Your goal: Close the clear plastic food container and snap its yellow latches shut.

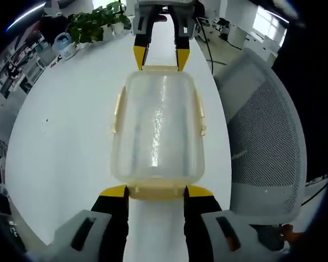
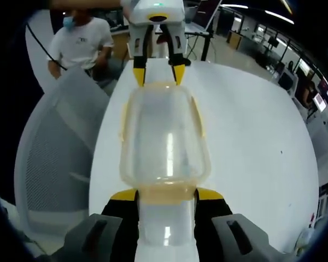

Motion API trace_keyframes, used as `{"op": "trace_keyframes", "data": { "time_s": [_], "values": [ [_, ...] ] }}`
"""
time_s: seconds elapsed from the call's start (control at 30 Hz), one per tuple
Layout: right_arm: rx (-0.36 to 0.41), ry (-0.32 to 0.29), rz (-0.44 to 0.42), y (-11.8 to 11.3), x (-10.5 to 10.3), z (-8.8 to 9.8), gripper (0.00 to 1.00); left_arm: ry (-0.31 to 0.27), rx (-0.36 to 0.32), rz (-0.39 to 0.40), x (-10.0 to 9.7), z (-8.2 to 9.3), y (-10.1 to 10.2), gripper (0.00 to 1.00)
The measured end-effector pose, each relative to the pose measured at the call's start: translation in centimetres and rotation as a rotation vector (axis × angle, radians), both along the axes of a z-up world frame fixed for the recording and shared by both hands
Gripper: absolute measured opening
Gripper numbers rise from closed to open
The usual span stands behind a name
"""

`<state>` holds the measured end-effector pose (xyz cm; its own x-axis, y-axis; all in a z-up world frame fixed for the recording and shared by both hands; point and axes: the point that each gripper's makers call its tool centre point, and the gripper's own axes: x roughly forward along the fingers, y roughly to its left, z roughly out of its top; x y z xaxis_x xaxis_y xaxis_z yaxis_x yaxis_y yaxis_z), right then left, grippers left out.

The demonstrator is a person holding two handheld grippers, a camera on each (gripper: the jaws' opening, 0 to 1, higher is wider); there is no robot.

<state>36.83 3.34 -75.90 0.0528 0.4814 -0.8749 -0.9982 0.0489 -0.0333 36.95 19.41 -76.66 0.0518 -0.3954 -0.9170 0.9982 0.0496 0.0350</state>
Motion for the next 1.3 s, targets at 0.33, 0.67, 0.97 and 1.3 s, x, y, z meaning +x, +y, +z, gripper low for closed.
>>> {"op": "trace_keyframes", "data": {
  "time_s": [0.33,0.67,0.97,1.3],
  "values": [
    [-0.008,0.002,-0.003,-2.2,-0.4,-0.3,0.38,0.006,-0.008,-0.001,-0.5,-0.2,-2.2,0.39],
    [-0.006,0.003,-0.008,-4.1,-0.5,-0.5,0.38,0.008,-0.006,-0.003,-0.4,-0.5,-4.1,0.39],
    [-0.013,0.007,-0.015,-6.2,-0.8,-1.1,0.38,0.013,-0.011,-0.01,-0.7,-0.8,-6.1,0.39],
    [-0.017,0.006,-0.023,-8.2,-0.8,-1.3,0.38,0.012,-0.01,-0.017,-0.6,-0.9,-8.0,0.39]
  ]
}}
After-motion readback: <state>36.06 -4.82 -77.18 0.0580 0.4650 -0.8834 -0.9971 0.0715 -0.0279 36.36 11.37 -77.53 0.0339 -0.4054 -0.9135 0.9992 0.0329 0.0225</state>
